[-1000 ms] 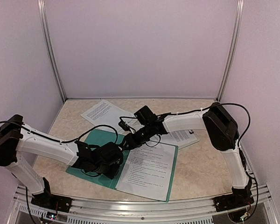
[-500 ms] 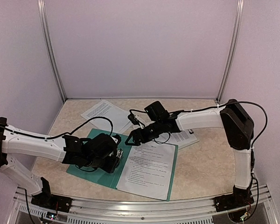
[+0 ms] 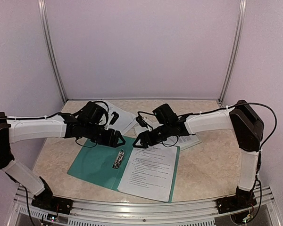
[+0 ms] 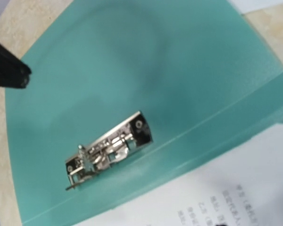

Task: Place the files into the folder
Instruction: Open the spring clip on the folder and the spring clip on the folder, then adjust the spring clip on the folder.

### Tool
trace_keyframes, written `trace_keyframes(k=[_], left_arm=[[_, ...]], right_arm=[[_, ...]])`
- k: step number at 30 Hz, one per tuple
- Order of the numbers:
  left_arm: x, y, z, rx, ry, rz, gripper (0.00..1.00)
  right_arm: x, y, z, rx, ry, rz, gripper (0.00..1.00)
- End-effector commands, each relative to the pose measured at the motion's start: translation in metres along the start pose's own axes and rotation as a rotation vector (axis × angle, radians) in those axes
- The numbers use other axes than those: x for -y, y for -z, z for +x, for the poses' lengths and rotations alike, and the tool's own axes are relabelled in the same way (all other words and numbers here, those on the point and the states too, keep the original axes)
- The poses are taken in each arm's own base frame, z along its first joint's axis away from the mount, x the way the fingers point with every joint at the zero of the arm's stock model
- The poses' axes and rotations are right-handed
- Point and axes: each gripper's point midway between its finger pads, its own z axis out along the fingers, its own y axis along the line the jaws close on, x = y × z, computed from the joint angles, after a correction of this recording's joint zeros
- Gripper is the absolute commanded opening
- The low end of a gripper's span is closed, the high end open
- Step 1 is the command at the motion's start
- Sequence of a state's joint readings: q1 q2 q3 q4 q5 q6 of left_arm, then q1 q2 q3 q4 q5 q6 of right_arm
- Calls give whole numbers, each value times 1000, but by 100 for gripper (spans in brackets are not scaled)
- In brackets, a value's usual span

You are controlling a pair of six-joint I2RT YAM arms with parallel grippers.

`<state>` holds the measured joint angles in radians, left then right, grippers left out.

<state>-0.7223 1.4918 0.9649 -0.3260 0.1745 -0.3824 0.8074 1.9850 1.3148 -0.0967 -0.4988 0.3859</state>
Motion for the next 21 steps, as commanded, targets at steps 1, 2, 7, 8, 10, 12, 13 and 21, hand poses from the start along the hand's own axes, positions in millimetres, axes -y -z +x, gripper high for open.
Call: trace_keyframes(k=[1,2,7,8,10,12,13,21], left_arm=[[16,-5,-2,-79,-11,204,67],[13,-9,-3,-88,-7,209,67],[15,-22,-9,-117,-3,289,60],[17,-27,-7,-133,-2,306,58],[21,-33,-6,-157,2,339,53],[19,-42,-1,-186,12,346,48],[18,-45,1,-195,17,345,46],[10,-51,11,-230,21,333,39]], right_arm=[[-3,9,-7,35,9,-5,63],[-3,10,-6,34,9,-6,62],[-3,12,-2,35,8,-6,61],[-3,13,-1,35,7,-5,61],[-1,13,1,35,4,-2,61],[1,13,5,31,-4,6,60],[5,11,9,22,-13,16,60],[27,-3,44,-52,-67,38,54]])
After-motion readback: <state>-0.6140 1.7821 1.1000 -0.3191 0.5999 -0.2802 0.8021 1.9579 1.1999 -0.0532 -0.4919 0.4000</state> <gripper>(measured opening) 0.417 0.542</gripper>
